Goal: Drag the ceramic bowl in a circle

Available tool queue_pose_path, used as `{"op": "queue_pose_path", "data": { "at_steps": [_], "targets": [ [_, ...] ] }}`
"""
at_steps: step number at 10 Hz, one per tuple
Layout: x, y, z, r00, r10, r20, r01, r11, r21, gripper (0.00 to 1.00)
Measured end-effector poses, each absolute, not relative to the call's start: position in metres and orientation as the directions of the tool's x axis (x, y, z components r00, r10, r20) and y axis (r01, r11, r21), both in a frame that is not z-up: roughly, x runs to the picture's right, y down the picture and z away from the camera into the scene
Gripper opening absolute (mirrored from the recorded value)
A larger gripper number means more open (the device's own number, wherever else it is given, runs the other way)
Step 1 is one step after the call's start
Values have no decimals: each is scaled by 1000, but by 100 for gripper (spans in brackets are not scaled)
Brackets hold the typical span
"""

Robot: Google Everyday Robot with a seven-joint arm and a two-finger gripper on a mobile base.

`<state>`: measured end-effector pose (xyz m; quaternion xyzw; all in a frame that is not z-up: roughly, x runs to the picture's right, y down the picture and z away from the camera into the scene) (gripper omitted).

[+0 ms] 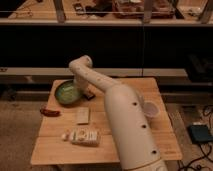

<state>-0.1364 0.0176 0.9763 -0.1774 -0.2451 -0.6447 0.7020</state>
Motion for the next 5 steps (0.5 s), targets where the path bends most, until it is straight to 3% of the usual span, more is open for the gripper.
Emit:
{"op": "queue_pose_path", "data": {
  "at_steps": [5],
  "targets": [
    [-104, 80, 915, -43, -790, 612, 996, 13, 87, 0]
  ]
}}
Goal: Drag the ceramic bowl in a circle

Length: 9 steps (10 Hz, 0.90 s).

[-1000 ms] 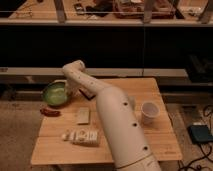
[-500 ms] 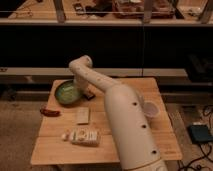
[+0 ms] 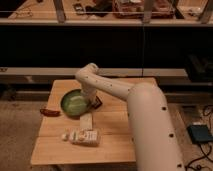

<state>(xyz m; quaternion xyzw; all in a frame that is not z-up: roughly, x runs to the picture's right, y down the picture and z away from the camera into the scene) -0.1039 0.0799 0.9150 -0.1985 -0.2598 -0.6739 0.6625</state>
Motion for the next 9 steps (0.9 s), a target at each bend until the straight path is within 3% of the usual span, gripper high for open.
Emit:
{"op": "queue_pose_path", "data": {
  "at_steps": [5, 9],
  "targets": [
    [-176, 74, 869, -188, -832, 522, 967, -64, 246, 0],
    [-189, 49, 907, -171, -843, 511, 968, -47, 246, 0]
  ]
}}
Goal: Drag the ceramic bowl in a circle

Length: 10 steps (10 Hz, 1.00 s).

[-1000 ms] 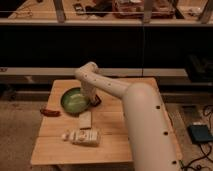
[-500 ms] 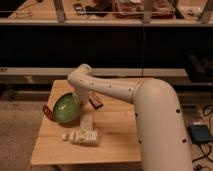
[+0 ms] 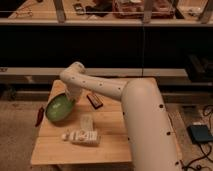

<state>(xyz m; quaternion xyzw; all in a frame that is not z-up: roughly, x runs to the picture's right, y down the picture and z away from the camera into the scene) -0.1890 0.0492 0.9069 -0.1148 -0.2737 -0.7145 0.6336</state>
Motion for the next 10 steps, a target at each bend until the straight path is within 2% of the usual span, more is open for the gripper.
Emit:
{"op": "queue_pose_path", "data": {
  "at_steps": [1, 5, 8, 10],
  "targets": [
    [-175, 35, 924, -125, -849, 514, 977, -14, 214, 0],
    [-108, 12, 956, 29, -845, 534, 991, 96, 97, 0],
    [-56, 26, 949, 60, -838, 542, 994, 102, 47, 0],
    [-27, 44, 928, 39, -840, 542, 996, 77, 47, 0]
  ]
}}
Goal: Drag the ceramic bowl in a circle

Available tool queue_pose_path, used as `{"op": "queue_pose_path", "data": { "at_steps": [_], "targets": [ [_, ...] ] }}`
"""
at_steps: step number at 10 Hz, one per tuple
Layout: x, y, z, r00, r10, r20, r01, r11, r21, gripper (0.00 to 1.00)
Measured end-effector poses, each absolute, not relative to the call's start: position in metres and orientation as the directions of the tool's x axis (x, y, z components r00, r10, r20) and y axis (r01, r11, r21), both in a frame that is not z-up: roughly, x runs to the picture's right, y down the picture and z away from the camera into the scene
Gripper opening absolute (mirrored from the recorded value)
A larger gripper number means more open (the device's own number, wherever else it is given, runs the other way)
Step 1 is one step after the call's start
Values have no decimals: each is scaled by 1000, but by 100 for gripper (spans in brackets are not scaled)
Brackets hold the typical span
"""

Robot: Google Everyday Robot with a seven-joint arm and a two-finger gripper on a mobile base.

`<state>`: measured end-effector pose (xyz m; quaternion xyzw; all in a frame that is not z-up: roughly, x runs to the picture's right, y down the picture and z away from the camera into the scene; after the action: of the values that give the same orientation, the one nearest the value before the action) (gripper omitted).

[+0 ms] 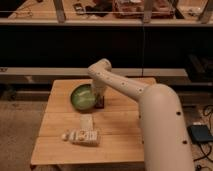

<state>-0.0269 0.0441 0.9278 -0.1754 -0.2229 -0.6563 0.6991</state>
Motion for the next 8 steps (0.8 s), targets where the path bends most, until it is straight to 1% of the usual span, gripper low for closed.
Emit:
{"op": "queue_pose_path", "data": {
  "at_steps": [2, 4, 6, 8],
  "targets": [
    [-14, 64, 897, -42, -851, 523, 993, 24, 118, 0],
    [-40, 78, 863, -168, -855, 492, 970, -53, 238, 0],
    [-82, 90, 848, -276, -840, 466, 936, -125, 329, 0],
    [-128, 102, 849, -360, -816, 452, 903, -182, 389, 0]
  ]
}}
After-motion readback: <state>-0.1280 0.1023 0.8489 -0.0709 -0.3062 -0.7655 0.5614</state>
